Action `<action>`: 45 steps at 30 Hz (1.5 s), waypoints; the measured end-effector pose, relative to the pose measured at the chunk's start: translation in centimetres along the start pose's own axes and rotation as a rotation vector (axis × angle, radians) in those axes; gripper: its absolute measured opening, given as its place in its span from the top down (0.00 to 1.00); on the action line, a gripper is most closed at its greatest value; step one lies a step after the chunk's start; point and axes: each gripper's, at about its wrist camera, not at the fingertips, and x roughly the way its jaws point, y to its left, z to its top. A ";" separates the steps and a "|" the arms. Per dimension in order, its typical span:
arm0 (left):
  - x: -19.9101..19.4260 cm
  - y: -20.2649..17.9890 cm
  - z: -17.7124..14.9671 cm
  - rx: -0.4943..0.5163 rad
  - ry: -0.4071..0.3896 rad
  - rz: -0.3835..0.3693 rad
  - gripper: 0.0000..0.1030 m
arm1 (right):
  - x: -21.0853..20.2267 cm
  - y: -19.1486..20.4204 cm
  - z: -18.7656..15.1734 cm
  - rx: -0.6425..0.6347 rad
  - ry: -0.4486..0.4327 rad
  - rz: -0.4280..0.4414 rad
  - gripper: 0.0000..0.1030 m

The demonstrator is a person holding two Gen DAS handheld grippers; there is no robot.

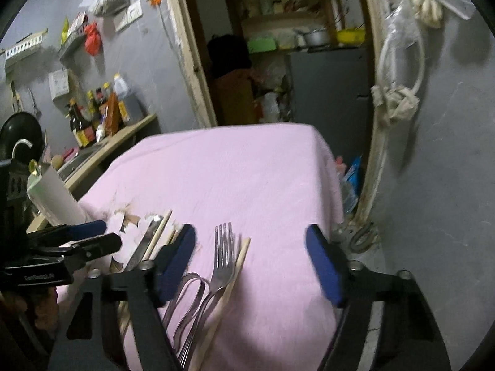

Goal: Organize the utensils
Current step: 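Move both tools back down toward the knife and forks, then close the left tool on a wooden chopstick while the right tool grasps the steel fork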

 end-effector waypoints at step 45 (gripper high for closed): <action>3.5 -0.5 0.0 -0.051 0.213 -0.122 0.94 | 6.2 2.5 1.0 -0.193 0.301 0.142 0.84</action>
